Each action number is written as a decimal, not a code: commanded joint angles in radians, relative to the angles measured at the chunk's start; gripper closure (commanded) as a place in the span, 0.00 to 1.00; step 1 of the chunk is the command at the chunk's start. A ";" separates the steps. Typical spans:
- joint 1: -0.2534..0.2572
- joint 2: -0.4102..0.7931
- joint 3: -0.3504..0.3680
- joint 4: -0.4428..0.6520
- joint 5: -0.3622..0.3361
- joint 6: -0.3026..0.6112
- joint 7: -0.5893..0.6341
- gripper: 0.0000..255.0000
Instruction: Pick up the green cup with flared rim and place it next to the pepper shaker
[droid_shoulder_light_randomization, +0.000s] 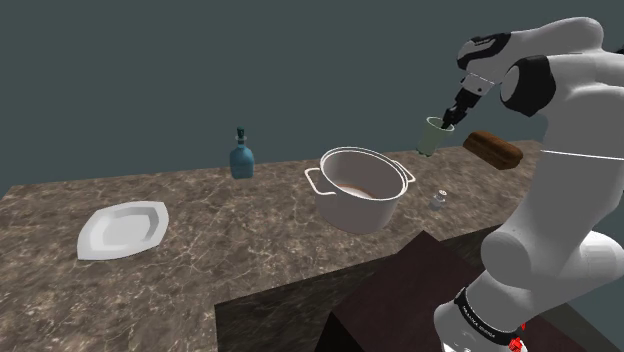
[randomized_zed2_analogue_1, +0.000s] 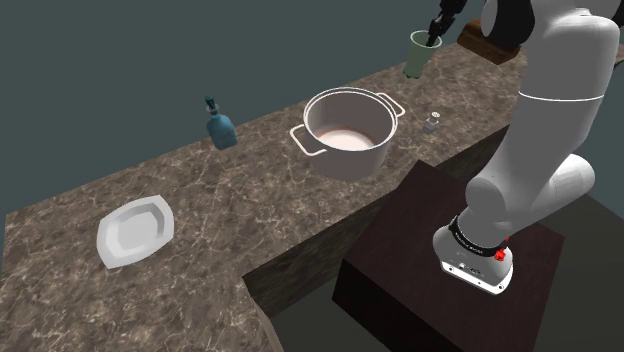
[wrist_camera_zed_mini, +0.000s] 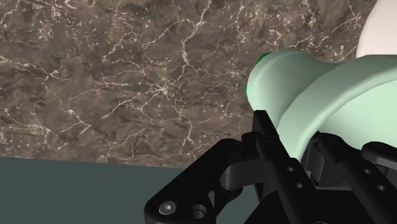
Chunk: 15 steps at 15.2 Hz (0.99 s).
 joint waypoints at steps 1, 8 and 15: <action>0.000 0.006 0.002 -0.017 0.004 0.023 -0.007 1.00; 0.003 0.028 0.009 -0.080 0.020 0.102 -0.030 1.00; 0.002 0.059 0.019 -0.129 0.042 0.176 -0.054 1.00</action>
